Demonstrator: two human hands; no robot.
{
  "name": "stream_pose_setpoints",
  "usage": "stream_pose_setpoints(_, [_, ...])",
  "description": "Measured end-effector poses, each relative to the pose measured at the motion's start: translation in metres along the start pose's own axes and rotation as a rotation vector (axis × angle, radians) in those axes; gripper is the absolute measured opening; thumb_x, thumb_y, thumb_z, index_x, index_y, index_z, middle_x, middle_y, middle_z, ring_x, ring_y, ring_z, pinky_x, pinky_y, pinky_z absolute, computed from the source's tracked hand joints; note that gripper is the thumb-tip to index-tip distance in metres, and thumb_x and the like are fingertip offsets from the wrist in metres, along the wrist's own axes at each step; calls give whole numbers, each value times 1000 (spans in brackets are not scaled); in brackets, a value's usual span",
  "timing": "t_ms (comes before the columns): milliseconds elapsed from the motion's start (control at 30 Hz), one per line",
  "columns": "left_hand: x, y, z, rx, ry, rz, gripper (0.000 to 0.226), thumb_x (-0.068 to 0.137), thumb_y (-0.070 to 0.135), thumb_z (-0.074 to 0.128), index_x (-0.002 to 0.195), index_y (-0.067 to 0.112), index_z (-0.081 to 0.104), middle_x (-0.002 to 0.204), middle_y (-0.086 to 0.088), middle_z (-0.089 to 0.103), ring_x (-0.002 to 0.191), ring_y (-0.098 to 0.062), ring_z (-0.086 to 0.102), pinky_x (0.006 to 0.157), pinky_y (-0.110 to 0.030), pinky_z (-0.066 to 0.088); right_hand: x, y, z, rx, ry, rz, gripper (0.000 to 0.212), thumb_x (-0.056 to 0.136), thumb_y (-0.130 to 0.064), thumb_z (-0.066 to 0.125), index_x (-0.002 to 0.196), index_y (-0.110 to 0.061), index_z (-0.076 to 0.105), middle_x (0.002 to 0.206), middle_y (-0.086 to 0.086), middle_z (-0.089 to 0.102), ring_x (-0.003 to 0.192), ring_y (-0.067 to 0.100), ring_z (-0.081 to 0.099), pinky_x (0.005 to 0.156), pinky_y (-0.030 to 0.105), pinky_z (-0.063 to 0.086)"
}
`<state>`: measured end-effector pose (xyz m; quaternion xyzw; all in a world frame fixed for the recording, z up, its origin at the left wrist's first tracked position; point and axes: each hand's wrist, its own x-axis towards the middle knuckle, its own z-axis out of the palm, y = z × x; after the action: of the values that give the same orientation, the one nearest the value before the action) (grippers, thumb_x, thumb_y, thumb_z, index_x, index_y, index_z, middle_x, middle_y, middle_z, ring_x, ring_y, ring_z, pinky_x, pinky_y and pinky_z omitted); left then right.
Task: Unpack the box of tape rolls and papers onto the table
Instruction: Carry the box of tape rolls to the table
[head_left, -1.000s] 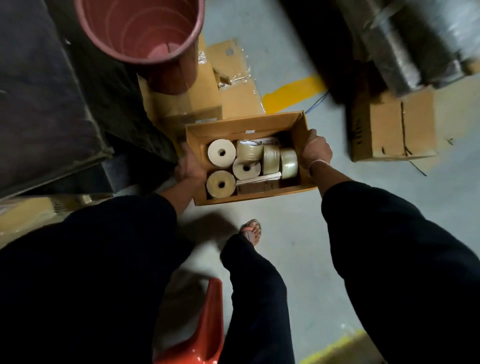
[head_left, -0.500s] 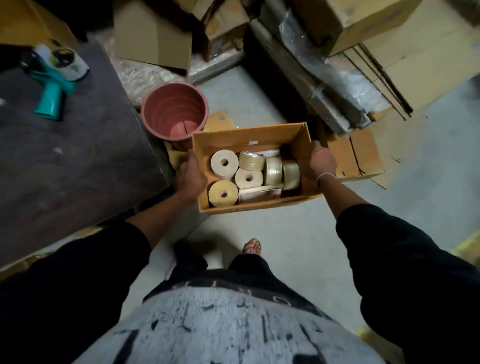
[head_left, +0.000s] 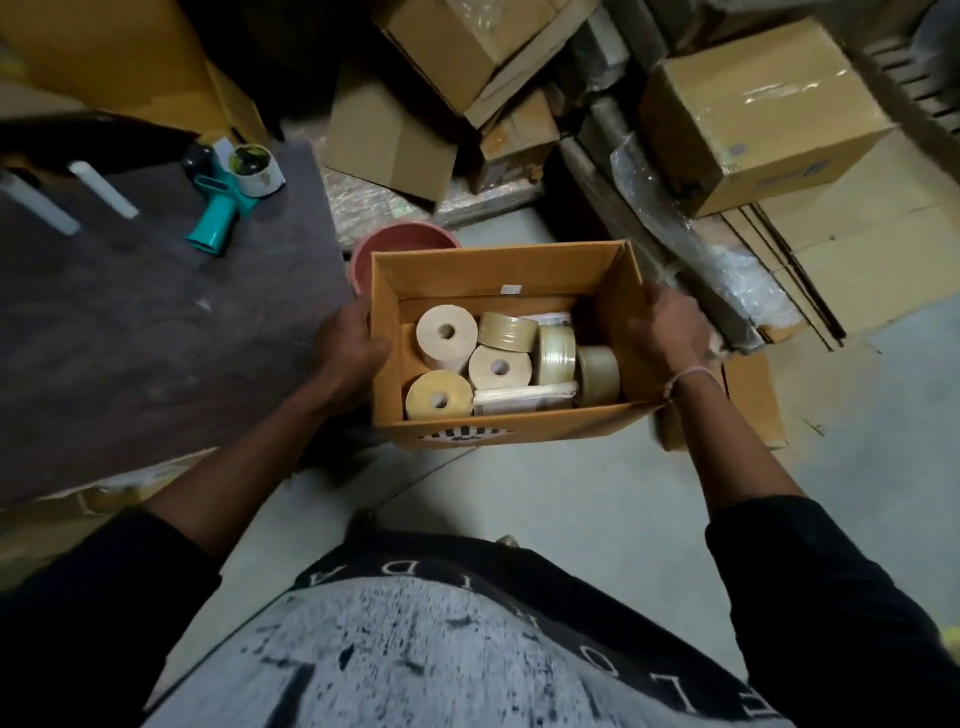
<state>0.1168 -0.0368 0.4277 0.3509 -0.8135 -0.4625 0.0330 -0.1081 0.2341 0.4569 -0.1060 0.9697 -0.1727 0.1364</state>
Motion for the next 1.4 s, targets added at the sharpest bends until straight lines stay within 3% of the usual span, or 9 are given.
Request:
stream_pose_setpoints(100, [-3,-13,-29,30,62,-9,28,92,28,68,119,26,61,105,8,68,90,-13,67,77,-34,53,2,-35,7,3,9,-94,38,95,-14,61,131,-22,57,122,12,64,112,32,60,87,41,46])
stream_pose_setpoints(200, [-7,-27,-52,7,45,-18,28,90,22,69,117,25,61,103,9,68,89,-8,65,79,-33,54,2,-72,2,-54,54,-145,36,94,-15,63,129,-22,60,118,11,67,109,32,62,88,42,49])
stream_pose_setpoints(333, [-7,-36,-74,-20,91,-33,28,85,14,71,110,24,63,103,1,71,95,-20,69,81,-35,54,8,-112,-20,-141,58,-164,46,92,-15,67,136,-21,60,125,17,66,116,37,62,94,45,51])
stream_pose_setpoints(433, [-3,-39,-104,13,117,-43,26,79,18,70,104,24,66,93,-1,74,86,-22,71,81,-38,59,8,-136,-32,-184,39,-139,50,91,-15,69,138,-22,59,130,19,65,119,38,61,96,44,50])
stream_pose_setpoints(700, [3,-82,-200,105,163,-90,50,83,15,71,130,23,58,84,-7,75,72,-24,74,72,-49,62,-26,-222,12,-135,16,-165,47,87,-16,70,133,-23,61,128,20,65,118,40,61,96,50,52])
stream_pose_setpoints(1067, [-12,-166,-306,91,210,-123,36,83,23,70,118,26,63,92,-5,75,79,-25,73,75,-52,62,-66,-330,107,-30,-52,-228,47,86,-22,68,132,-30,61,126,10,68,117,34,63,89,42,52])
stream_pose_setpoints(1167, [-18,-189,-327,101,221,-143,36,74,33,67,109,29,64,91,-1,75,80,-25,73,75,-49,62,-73,-350,135,-11,-88,-267,45,85,-23,67,129,-28,61,124,10,68,114,35,63,83,37,49])
stream_pose_setpoints(1233, [-24,-201,-337,128,245,-160,27,79,25,70,106,26,65,95,-1,73,83,-24,71,73,-42,60,-80,-361,154,26,-100,-319,42,85,-28,64,127,-29,62,123,11,69,112,36,63,83,36,47])
stream_pose_setpoints(1400, [-27,-222,-344,130,284,-136,24,88,13,68,109,23,62,96,2,67,84,-19,64,65,-27,46,-89,-383,176,10,-53,-363,35,86,-44,54,118,-29,61,117,9,70,108,38,64,90,47,54])
